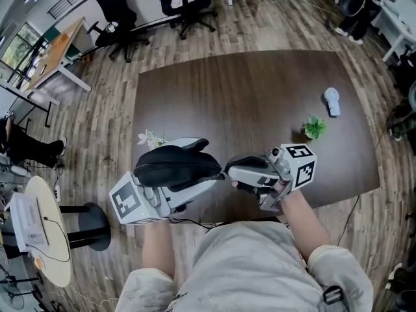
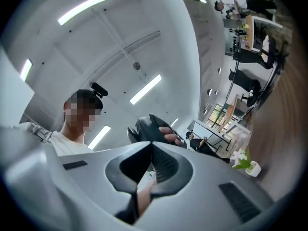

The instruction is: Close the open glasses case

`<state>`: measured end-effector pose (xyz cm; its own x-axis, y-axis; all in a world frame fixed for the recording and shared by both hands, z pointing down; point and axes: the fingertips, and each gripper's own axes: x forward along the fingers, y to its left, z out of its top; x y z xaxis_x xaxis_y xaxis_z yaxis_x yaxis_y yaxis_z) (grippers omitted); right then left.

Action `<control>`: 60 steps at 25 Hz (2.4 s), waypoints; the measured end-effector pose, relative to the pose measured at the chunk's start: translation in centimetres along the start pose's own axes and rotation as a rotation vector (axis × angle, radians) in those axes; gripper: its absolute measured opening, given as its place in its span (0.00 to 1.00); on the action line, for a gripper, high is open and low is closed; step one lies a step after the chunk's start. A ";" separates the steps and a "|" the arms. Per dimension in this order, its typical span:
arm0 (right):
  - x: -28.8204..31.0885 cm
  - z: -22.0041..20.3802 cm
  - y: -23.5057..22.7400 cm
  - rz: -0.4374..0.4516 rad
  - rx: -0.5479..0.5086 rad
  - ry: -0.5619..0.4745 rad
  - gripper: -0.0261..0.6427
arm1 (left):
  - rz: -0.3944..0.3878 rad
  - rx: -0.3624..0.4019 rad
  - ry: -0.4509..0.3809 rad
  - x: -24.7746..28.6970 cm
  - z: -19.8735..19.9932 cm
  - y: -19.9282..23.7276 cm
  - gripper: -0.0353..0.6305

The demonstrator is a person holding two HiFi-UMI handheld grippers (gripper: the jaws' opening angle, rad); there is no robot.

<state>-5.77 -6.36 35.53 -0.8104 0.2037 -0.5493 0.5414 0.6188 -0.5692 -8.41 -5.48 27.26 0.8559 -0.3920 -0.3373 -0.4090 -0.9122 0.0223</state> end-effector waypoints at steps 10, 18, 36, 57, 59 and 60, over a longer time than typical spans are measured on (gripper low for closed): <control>0.0 1.5 -0.6 -0.010 0.141 -0.139 0.04 | 0.096 0.104 0.082 0.2 -1.3 0.7 0.41; -0.5 1.7 -0.8 -0.070 0.093 -0.130 0.04 | 0.148 0.223 0.304 0.1 -5.7 0.3 0.41; -1.1 2.0 1.5 -0.162 -0.076 0.024 0.05 | 0.196 0.424 0.700 -1.9 -15.5 1.9 0.42; 0.7 0.6 -1.5 -0.496 -0.316 0.236 0.06 | 0.353 0.485 1.125 -5.6 -20.0 6.7 0.42; 0.9 0.3 -1.8 -0.501 -0.314 0.238 0.06 | 0.355 0.492 1.145 -5.7 -20.2 6.9 0.42; 0.8 0.2 -1.9 -0.506 -0.314 0.239 0.06 | 0.357 0.494 1.153 -5.7 -20.3 7.0 0.42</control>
<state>-7.44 -7.56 36.01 -0.9957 -0.0306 -0.0879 0.0171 0.8681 -0.4960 -9.74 -12.01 48.41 0.3530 -0.7029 0.6175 -0.5299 -0.6942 -0.4872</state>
